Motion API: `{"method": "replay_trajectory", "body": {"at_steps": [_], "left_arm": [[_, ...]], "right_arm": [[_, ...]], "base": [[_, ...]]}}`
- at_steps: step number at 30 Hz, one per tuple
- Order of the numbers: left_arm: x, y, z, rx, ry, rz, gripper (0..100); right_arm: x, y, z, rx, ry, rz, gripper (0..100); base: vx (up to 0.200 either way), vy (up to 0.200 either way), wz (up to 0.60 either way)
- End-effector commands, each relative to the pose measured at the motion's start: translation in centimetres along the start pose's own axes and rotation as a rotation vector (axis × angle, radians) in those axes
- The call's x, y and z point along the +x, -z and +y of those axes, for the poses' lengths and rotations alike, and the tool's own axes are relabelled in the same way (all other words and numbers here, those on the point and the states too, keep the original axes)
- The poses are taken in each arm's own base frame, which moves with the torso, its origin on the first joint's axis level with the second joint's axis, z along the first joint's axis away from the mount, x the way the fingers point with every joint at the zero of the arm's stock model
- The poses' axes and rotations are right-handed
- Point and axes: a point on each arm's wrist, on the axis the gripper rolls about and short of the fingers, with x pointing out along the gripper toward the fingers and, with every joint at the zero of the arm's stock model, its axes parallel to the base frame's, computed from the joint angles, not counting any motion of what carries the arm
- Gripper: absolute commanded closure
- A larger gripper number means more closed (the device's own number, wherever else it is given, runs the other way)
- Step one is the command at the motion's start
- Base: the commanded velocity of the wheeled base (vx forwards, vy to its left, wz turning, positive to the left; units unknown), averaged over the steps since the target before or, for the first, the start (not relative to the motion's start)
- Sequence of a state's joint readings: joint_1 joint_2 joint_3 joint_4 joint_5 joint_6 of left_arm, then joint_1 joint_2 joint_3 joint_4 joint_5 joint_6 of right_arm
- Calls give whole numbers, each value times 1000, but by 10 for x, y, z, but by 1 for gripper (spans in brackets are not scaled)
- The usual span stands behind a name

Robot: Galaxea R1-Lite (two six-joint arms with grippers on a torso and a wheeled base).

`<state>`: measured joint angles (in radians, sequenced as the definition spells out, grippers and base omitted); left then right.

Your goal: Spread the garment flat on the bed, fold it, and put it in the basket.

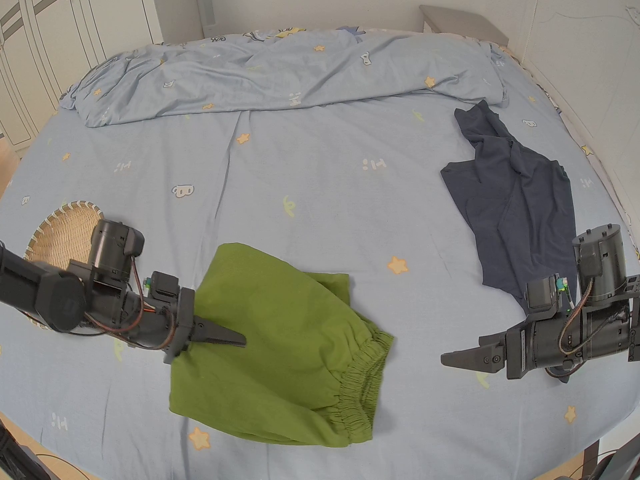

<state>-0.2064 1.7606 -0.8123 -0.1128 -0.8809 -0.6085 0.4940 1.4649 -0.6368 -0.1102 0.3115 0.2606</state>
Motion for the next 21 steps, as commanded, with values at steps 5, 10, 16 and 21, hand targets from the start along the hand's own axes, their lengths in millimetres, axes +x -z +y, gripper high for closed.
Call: {"method": "replay_trajectory", "body": {"at_steps": [5, 10, 16, 21], "left_arm": [[-68, -21, -48, 123, -53, -35, 100], [-74, -19, -54, 133, -77, -23, 100], [-74, -14, -58, 144, -112, -23, 100], [-73, -12, -59, 145, -117, -12, 100]], "right_arm": [[0, -1, -1, 3, 1, -3, 0], [-1, -1, 0, 1, 0, -7, 0], [-2, -1, 0, 1, 1, -9, 0], [-2, -1, 0, 1, 1, -9, 0]], "base": [[0, 0, 0], [0, 200, 0], [0, 200, 0], [0, 200, 0]]}}
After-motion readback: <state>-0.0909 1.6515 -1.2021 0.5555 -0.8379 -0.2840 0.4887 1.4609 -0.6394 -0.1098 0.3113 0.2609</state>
